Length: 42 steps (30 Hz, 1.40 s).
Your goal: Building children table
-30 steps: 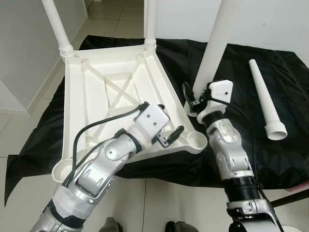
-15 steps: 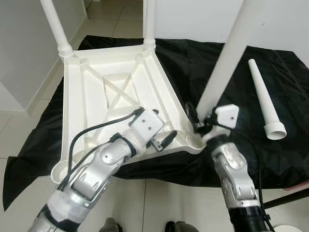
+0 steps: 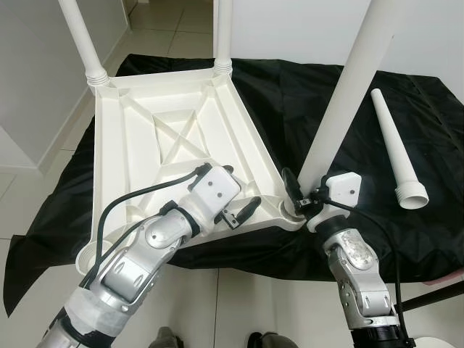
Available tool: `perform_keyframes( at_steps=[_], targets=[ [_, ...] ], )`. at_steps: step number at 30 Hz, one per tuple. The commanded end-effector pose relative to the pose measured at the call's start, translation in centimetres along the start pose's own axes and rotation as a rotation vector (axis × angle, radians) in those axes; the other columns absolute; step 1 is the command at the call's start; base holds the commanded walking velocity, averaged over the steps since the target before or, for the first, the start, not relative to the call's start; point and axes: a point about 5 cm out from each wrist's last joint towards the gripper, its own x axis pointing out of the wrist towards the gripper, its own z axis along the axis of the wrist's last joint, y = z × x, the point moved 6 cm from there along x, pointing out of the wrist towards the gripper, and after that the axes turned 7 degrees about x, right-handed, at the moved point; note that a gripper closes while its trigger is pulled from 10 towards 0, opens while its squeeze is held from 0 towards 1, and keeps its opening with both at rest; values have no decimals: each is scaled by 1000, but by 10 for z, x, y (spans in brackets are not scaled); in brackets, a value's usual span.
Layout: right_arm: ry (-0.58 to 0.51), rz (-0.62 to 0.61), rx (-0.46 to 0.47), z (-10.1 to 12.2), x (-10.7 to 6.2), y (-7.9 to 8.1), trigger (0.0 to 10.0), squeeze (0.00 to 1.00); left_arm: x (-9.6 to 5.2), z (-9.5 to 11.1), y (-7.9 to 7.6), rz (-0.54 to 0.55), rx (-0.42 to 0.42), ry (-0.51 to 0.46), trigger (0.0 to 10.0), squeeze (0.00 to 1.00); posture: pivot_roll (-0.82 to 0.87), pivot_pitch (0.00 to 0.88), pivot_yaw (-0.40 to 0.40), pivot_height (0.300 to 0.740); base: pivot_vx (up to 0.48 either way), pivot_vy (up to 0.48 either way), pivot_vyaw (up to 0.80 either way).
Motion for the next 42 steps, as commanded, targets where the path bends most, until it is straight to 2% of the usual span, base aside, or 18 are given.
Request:
perform_keyframes(
  at_steps=[1,10,11,15,17,26,31,32,42],
  targets=[
    [47,21,-4,-13,-5,3,10000,0,-4,5,-19,-152,-3,-34,10000,0,-30,108,-8,740,0,0,0],
    [75,91,-36,-20,-9,12,10000,0,-7,6,-19,-155,-3,-35,10000,0,-30,110,-7,740,0,0,0],
    [82,139,-68,-22,-10,17,10000,0,-8,6,-18,-158,-1,-34,10000,0,-30,120,7,740,0,0,0],
    [91,198,-106,-25,-12,24,10000,0,-9,7,-17,-161,1,-32,10000,0,-30,122,6,740,0,0,0],
    [122,266,-136,-34,-18,28,10000,0,-10,8,-14,-159,6,-31,10000,0,-26,127,8,740,0,0,0],
    [157,312,-148,-45,-22,26,10000,0,-10,10,-13,-159,6,-34,10000,0,-27,133,10,740,0,0,0],
    [162,313,-102,-47,-22,22,10000,0,-11,11,-13,-166,9,-38,10000,0,-24,134,11,740,0,0,0],
    [158,300,-27,-45,-18,20,10000,0,-11,13,-11,-167,12,-40,10000,0,-23,135,13,740,0,0,0],
    [158,294,75,-44,-9,18,10000,0,-11,15,-9,-164,21,-43,10000,0,-21,133,17,740,0,0,0]
  ],
)
